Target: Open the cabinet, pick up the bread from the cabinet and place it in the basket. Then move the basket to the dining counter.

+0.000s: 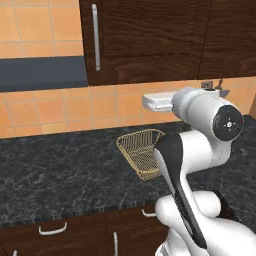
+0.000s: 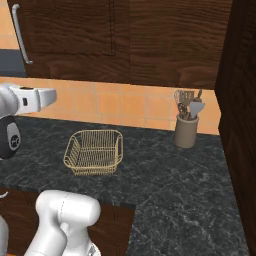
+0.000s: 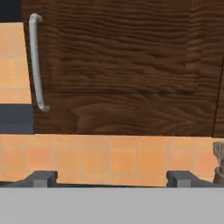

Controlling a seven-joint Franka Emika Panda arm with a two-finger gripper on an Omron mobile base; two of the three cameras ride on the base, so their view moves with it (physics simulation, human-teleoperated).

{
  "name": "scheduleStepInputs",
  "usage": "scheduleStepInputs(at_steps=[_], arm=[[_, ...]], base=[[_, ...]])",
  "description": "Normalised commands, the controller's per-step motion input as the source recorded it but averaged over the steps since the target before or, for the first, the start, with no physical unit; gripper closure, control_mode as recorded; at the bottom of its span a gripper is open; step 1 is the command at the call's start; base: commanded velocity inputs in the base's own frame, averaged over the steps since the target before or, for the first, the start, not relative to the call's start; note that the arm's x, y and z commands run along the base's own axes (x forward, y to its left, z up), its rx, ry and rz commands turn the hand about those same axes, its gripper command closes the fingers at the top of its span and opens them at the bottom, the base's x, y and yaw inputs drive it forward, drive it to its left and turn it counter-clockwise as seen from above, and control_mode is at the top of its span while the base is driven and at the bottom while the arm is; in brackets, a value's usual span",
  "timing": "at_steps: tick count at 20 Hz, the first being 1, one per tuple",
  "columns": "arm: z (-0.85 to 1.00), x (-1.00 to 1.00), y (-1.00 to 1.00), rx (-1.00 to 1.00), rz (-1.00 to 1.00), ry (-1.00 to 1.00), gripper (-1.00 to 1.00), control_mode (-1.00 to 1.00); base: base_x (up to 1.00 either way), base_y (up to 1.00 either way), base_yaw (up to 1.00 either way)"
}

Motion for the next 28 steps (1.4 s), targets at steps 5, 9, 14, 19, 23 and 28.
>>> scheduleStepInputs(at_steps=[5, 9, 14, 19, 23, 28], arm=[[0.26, 0.01, 0.76, 0.02, -0.05, -0.33, -1.0, -1.0], [0.46, 0.16, 0.42, 0.02, 0.0, -0.14, -1.0, -1.0], [0.42, 0.55, 0.51, 0.0, 0.0, -0.02, -1.0, -1.0], [0.11, 0.81, 0.6, -0.01, 0.0, 0.0, -1.0, -1.0], [0.02, 0.57, 0.49, -0.01, 0.0, -0.03, -1.0, -1.0], [0.07, 0.46, 0.14, 0.0, 0.0, -0.04, -1.0, -1.0]], base=[[0.0, 0.0, 0.0], [0.0, 0.0, 0.0], [0.0, 0.0, 0.0], [0.0, 0.0, 0.0], [0.0, 0.0, 0.0], [0.0, 0.0, 0.0]])
